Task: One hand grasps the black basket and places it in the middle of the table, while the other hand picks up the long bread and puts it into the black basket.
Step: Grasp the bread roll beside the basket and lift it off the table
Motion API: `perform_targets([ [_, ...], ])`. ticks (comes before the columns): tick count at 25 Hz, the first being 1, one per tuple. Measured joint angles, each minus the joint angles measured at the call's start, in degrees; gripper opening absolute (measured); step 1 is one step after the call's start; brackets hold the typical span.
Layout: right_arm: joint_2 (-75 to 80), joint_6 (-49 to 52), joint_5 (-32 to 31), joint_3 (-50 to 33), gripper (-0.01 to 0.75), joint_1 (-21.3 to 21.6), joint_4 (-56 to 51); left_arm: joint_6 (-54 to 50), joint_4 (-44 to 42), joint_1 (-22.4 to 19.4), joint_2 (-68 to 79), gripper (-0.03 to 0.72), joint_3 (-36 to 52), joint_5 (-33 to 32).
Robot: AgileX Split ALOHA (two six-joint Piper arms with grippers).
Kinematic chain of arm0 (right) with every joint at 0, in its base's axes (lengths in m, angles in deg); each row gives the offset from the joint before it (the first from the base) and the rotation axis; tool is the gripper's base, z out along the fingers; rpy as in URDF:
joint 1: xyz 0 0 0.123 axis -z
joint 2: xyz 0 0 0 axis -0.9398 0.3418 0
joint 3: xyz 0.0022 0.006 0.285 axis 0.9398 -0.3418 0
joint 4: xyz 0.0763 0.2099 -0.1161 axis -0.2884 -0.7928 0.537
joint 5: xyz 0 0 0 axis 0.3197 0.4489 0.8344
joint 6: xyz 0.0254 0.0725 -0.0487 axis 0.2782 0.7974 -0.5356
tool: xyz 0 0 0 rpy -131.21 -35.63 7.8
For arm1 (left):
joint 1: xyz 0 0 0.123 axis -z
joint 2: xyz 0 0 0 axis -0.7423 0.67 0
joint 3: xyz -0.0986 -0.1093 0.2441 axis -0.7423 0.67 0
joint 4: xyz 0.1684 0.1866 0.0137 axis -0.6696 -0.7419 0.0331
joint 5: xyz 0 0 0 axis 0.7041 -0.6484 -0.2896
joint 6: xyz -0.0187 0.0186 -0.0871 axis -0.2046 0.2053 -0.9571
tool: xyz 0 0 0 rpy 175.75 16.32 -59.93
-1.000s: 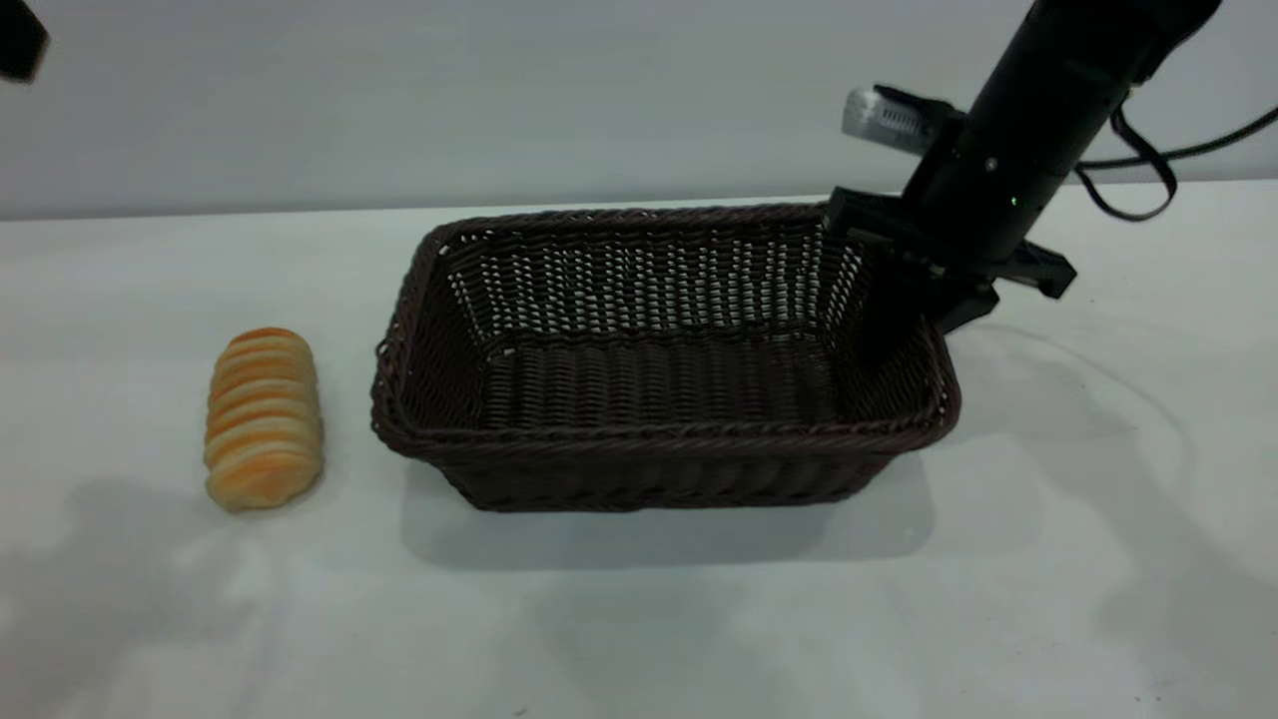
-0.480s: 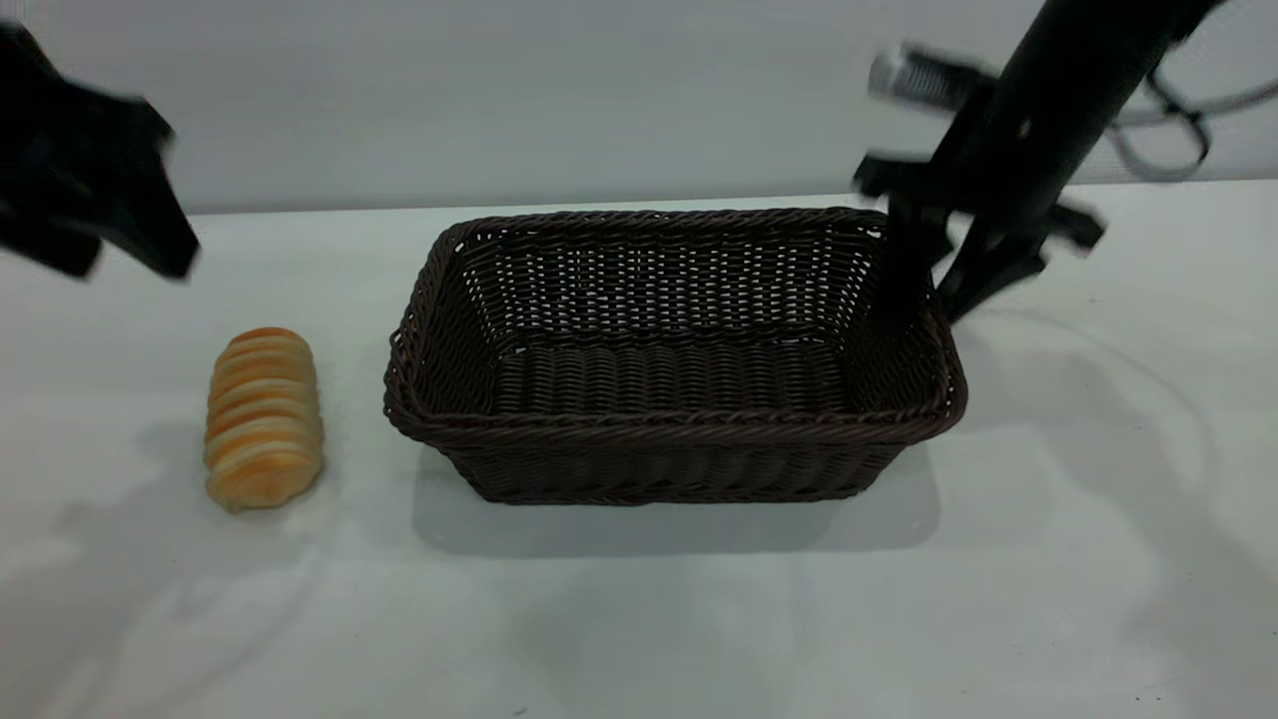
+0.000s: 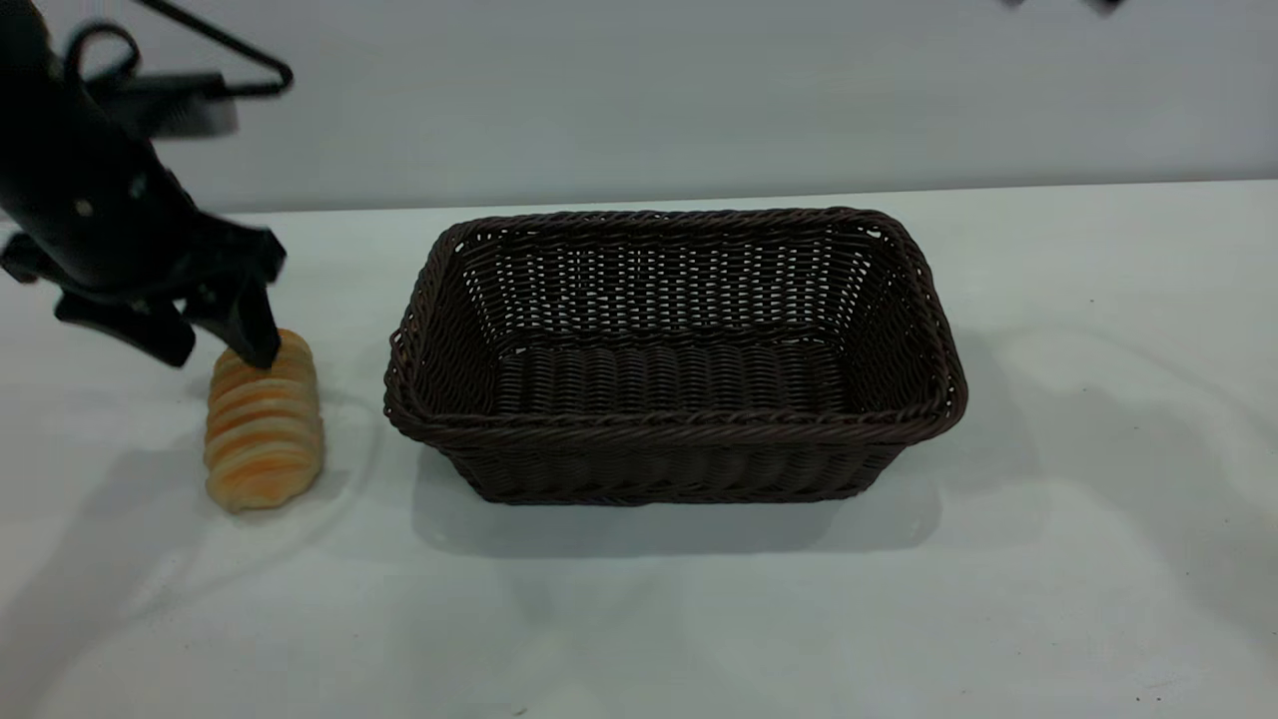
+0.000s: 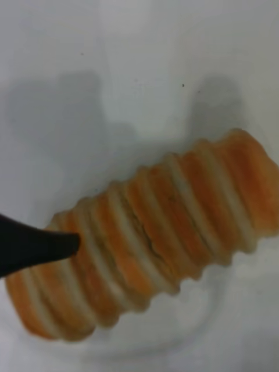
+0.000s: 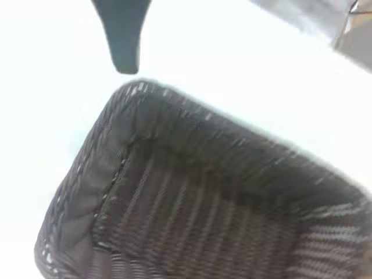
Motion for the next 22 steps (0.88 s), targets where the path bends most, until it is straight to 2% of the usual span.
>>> perform_targets([
  [5, -11.6, -1.6, -1.4, -4.1, 0.52, 0.0, -0.3, -2.3, -0.7, -1.2, 4.2, 0.581, 0.0, 2.6],
  [8, -19.1, -2.5, -1.4, -12.4, 0.519, 0.0, -1.3, -2.6, -0.7, -1.2, 6.8, 0.581, -0.2, 4.7],
  [12, -29.0, -2.7, 2.0, -25.8, 0.519, 0.0, -1.4, -3.7, 0.0, -1.2, 9.7, 0.556, -0.5, 7.7],
  [14, -33.8, -2.7, 4.4, -33.2, 0.519, 0.0, -1.2, -4.1, 0.1, -1.2, 10.5, 0.489, -0.5, 8.4],
  [16, -39.3, -2.7, 6.1, -39.4, 0.519, 0.0, -1.0, -4.2, 0.2, -1.2, 10.5, 0.379, -0.5, 8.4],
  [19, -46.7, -2.7, 7.4, -47.4, 0.519, 0.0, 0.2, -4.3, 0.4, -1.1, 10.0, 0.147, -0.6, 8.4],
  [20, -48.7, -2.5, 7.6, -49.9, 0.519, 0.0, 1.1, -4.2, 0.2, -1.1, 9.3, 0.105, -0.6, 8.4],
  [22, -53.3, -1.7, 7.7, -54.5, 0.519, 0.0, 2.8, -4.0, -0.2, -1.1, 7.4, 0.086, -0.5, 8.2],
])
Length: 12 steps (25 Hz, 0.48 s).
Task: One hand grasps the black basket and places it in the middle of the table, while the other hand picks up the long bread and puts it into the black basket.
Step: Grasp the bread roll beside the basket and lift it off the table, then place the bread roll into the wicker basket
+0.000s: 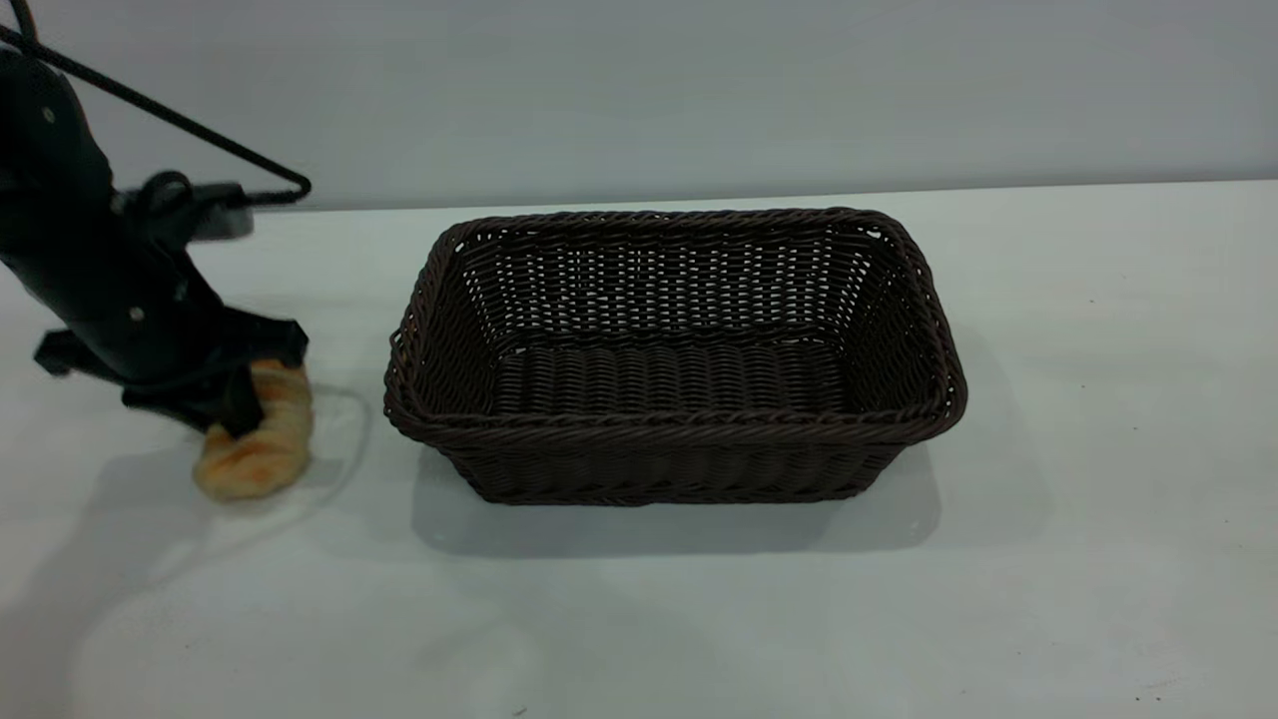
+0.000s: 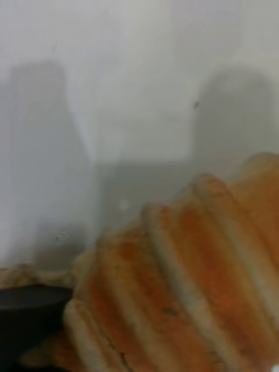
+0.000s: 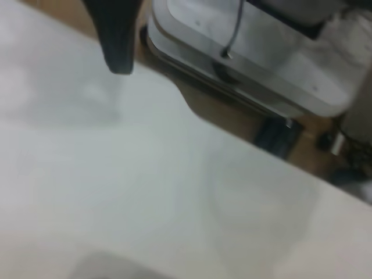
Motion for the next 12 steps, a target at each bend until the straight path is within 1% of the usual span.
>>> perform_targets([
  [4, -8.4, 1.8, 0.0, -6.4, 0.519, 0.0, 4.0, 0.1, -0.3, 0.0, -7.7, 0.086, 0.0, -0.1],
  [8, -16.9, 4.3, -0.1, -9.8, 0.519, 0.0, 7.3, 0.2, -0.3, 0.8, -16.6, 0.084, 0.0, -2.6],
  [9, -18.7, 5.1, -0.4, -10.6, 0.519, 0.0, 7.8, 0.2, -0.4, 1.5, -18.5, 0.084, 0.0, -3.5],
  [12, -24.8, 6.6, -2.1, -11.7, 0.519, 0.0, 8.5, 0.2, -0.5, 6.9, -22.7, 0.083, 0.0, -5.8],
])
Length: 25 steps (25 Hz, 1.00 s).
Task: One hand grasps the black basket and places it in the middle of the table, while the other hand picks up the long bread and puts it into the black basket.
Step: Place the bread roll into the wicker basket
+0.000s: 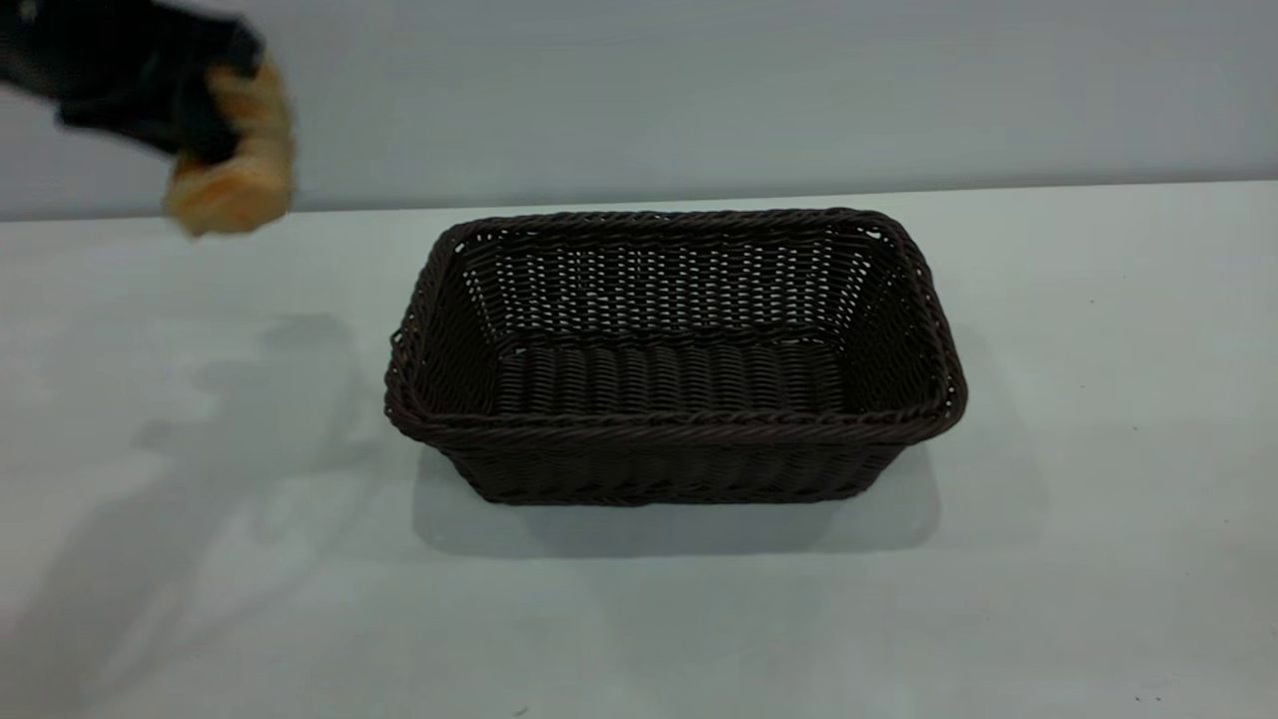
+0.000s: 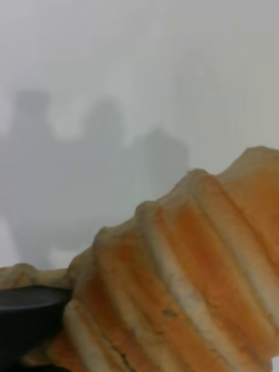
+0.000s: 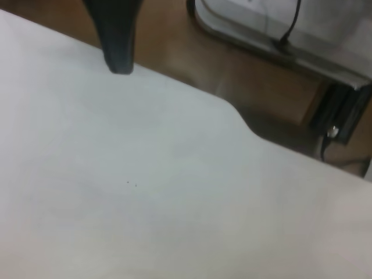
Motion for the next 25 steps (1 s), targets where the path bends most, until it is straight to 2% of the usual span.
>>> perform_targets([
  [3, -4.7, 1.2, -1.0, -0.8, 0.519, 0.0, 0.4, 0.0, 1.3, 7.4, -0.6, 0.083, 0.0, 0.6],
  [8, -10.2, 4.2, -1.2, -1.1, 0.503, 0.0, 2.8, 0.0, 5.1, 18.2, 5.5, 0.079, 0.0, 7.4],
  [12, -13.5, 6.2, -1.3, -1.1, 0.476, 0.0, 4.5, 0.0, 6.0, 21.8, 12.8, 0.079, 0.0, 12.7],
  [16, -19.5, 6.5, -1.4, -1.1, 0.464, 0.0, 4.6, -1.1, 6.2, 22.9, 18.7, 0.107, 0.0, 17.2],
  [19, -23.8, 7.0, -1.6, -1.1, 0.462, 0.0, 4.8, -1.2, 6.2, 23.2, 20.0, 0.232, 0.0, 18.6],
  [22, -24.8, 7.2, -1.8, -1.1, 0.461, 0.0, 5.1, -1.3, 6.2, 23.4, 19.8, 0.45, 0.0, 18.4],
  [25, -24.8, 7.4, -1.8, -1.1, 0.461, 0.0, 5.1, -0.7, 6.0, 23.3, 17.2, 0.621, 0.0, 15.1],
])
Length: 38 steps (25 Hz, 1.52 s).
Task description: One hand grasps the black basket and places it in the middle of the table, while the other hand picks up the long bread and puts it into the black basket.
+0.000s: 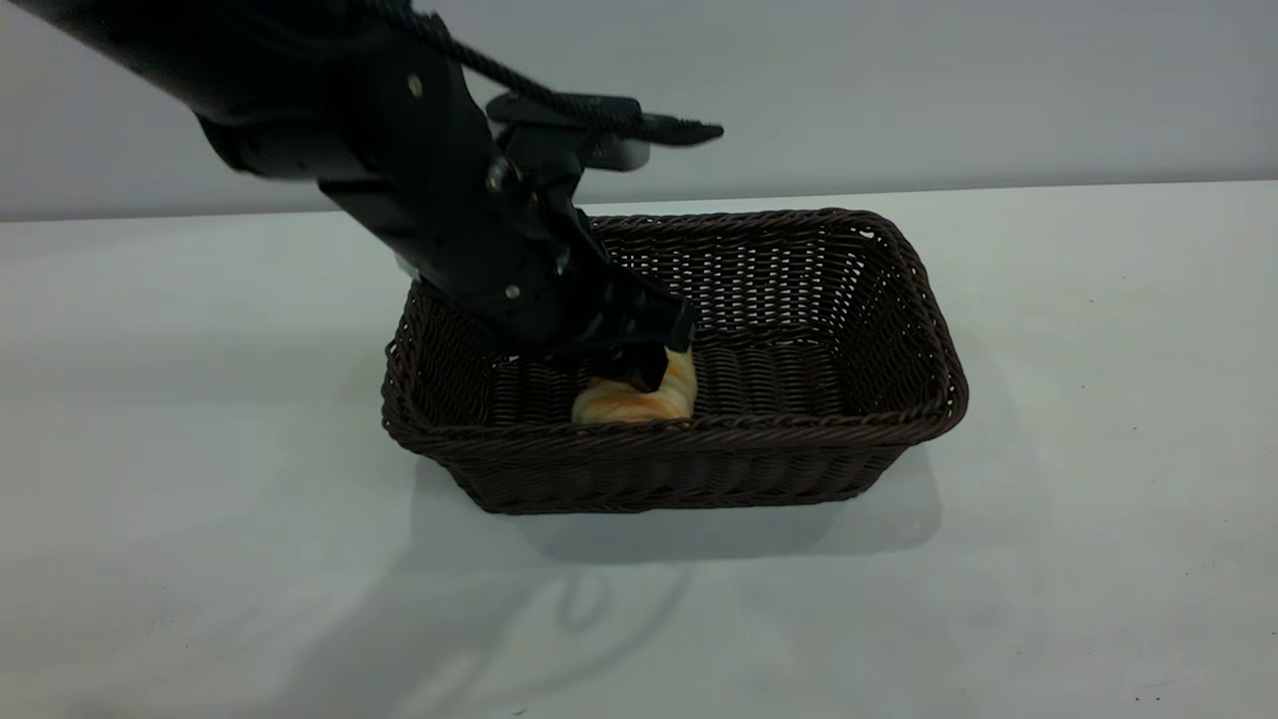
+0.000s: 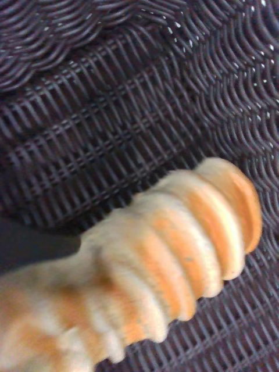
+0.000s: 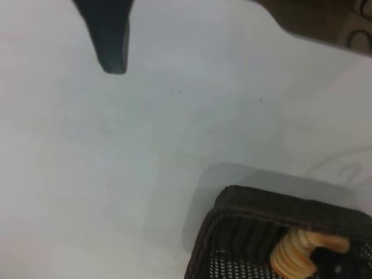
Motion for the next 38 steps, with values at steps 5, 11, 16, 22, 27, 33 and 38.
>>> perform_targets([
  [5, 0.0, 0.0, 0.0, 0.0, 0.46, 0.0, 0.0, 5.8, -1.8, 0.0, -14.6, 0.702, 0.0, -14.5],
  [11, 0.0, 0.0, 0.0, 0.0, 0.46, 0.0, 0.0, 7.1, -7.3, 0.0, -40.0, 0.655, 0.0, -33.3],
  [16, 0.0, 0.1, 0.0, 0.0, 0.46, 0.0, 0.0, 3.2, -12.1, 0.1, -55.6, 0.626, 0.2, -47.2],
  [22, 0.0, 0.1, 0.0, 0.0, 0.46, 0.0, 0.0, -4.0, -17.8, 0.1, -66.3, 0.613, 7.1, -62.5],
  [27, 0.0, 0.1, 0.0, 0.0, 0.46, 0.0, 0.0, -4.8, -17.8, 0.1, -72.7, 0.6, 23.3, -64.1],
  [33, -0.1, 0.1, 0.0, 0.0, 0.46, 0.0, 0.0, -5.1, -17.7, 0.1, -81.2, 0.593, 37.2, -61.2],
  [38, -0.1, 0.1, 0.0, 0.0, 0.46, 0.0, 0.0, -5.3, -17.7, 0.1, -87.9, 0.593, 37.7, -61.3],
])
